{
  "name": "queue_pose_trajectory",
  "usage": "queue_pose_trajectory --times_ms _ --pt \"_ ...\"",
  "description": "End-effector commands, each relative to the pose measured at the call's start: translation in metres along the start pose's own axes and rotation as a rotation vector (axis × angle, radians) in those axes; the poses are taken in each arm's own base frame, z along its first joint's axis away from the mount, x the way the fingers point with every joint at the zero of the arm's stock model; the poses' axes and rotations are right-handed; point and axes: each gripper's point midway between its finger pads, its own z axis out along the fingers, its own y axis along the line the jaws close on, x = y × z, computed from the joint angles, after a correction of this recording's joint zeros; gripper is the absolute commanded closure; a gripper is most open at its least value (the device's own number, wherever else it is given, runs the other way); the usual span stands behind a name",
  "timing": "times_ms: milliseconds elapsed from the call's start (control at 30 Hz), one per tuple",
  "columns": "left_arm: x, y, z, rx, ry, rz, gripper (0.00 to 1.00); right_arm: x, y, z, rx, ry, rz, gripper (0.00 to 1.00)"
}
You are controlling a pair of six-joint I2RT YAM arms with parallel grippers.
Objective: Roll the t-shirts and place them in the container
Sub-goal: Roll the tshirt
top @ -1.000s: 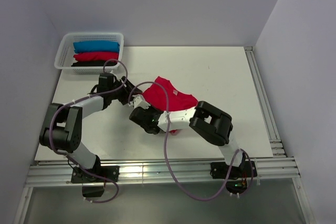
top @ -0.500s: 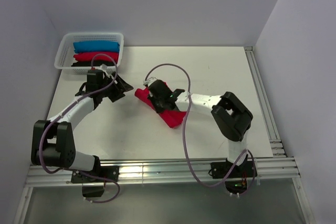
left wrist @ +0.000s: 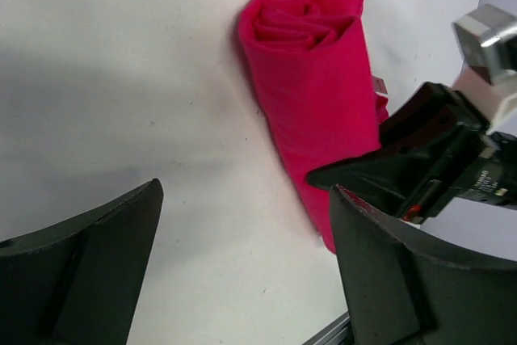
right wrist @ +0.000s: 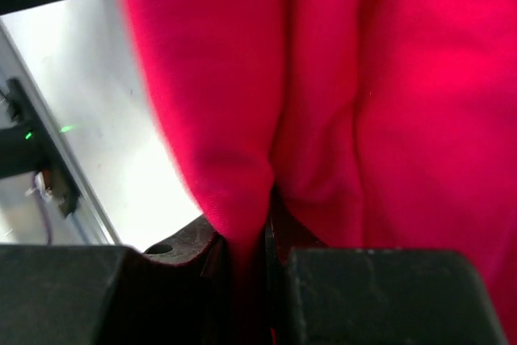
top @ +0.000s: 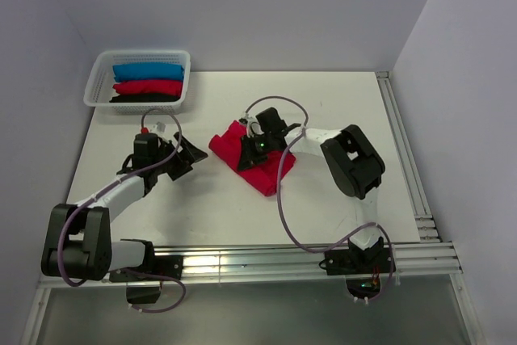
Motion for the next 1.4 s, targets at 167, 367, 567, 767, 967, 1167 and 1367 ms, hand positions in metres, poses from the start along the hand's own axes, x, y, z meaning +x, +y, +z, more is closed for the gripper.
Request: queue_pose_trajectory --times_ms 167,367,567,767,967,1167,1367 --pt "0.004 -0.034 0.016 0.156 -0.064 0.031 0.11 0.016 0.014 0.013 -0.155 0.06 0.027 1.0" --pt "0.027 -0.033 0.034 0.133 -0.061 0.011 0.11 0.015 0.017 0.017 -0.184 0.077 0.036 1.0" --pt "0.037 -0.025 0.036 0.156 -0.135 -0.021 0.11 0.013 0.021 0.021 -0.222 0.083 0.078 1.0" --pt "0.043 -0.019 0.039 0.177 -0.176 -0.03 0.11 0.015 0.022 0.024 -0.252 0.099 0.108 1.0" --pt "0.037 -0.023 0.05 0.21 -0.204 -0.04 0.06 0.015 0.021 0.025 -0.25 0.099 0.117 1.0" --pt "0.034 -0.014 0.062 0.204 -0.233 -0.051 0.04 0.016 0.024 0.024 -0.268 0.103 0.128 1.0" --pt "0.026 -0.009 0.074 0.171 -0.263 -0.067 0.02 0.02 0.029 0.021 -0.287 0.105 0.141 1.0"
